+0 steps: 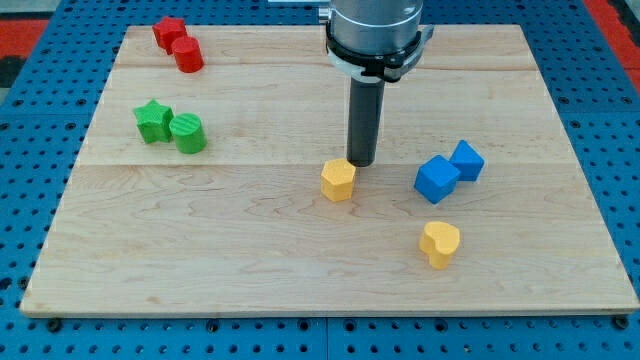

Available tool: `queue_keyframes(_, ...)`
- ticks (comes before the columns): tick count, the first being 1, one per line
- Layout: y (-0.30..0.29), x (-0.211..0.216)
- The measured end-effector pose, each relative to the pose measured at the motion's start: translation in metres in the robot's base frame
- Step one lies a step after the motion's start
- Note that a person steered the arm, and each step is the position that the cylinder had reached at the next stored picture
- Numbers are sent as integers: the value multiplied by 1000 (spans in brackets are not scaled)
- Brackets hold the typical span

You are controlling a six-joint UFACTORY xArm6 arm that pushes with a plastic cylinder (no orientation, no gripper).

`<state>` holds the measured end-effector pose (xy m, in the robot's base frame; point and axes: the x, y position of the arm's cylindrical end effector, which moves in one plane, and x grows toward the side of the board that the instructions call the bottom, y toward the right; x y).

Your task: Point your arm to the right side of the board

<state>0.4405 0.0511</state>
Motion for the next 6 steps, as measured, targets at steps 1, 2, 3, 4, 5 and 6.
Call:
queue_keyframes(1, 27, -9)
queue_keyframes(2, 59, -92)
queue_keyframes(3, 129, -118)
queue_keyframes(4, 193, -83)
queue_keyframes(5, 170, -23)
queue_keyframes(6, 131, -6)
